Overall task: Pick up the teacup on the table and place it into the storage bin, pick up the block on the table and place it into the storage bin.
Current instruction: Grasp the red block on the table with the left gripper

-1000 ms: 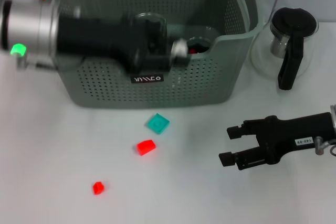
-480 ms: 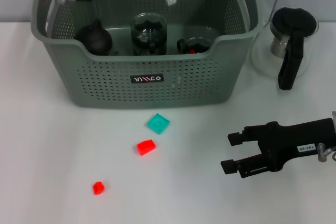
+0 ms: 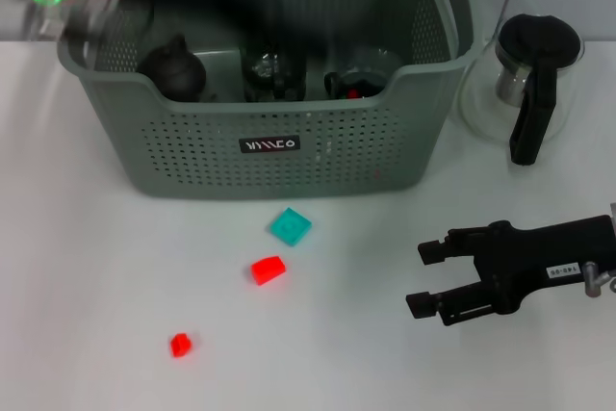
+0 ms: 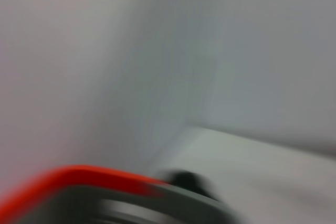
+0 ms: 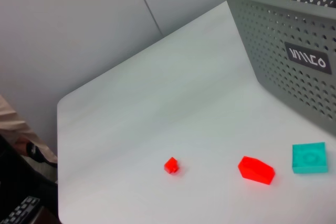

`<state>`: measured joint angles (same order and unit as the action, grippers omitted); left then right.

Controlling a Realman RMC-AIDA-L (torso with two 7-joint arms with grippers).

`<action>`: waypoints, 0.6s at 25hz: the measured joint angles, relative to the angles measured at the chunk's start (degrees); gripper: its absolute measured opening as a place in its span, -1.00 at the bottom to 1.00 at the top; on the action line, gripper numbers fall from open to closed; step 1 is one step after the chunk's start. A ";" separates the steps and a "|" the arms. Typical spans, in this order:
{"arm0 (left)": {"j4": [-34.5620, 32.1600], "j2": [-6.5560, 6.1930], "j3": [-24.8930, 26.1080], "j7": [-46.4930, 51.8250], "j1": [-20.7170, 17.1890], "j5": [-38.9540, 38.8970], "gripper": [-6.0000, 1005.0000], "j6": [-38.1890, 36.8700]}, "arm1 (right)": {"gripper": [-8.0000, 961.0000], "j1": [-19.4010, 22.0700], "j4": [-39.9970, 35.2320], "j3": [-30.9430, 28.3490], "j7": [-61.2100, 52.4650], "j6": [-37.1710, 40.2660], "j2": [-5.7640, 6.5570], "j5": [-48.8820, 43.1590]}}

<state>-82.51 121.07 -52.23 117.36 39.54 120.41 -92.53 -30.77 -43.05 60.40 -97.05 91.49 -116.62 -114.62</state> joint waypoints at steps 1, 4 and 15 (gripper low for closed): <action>-2.14 0.18 -0.28 -2.89 -1.44 -0.89 0.80 -5.58 | 0.93 -0.04 0.00 -0.01 0.01 -0.09 0.00 0.00; -8.35 1.55 -3.29 -7.27 -6.43 2.83 0.88 -19.19 | 0.93 -0.25 0.03 -0.19 0.02 -0.29 -0.01 0.01; -5.15 3.74 -19.17 -2.25 -12.59 23.01 0.90 -16.24 | 0.93 -1.17 0.80 -0.44 0.11 -1.30 -0.11 0.01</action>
<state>-87.66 124.81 -71.41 115.10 26.95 143.41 -108.77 -31.95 -42.26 59.96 -96.94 90.19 -116.74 -114.61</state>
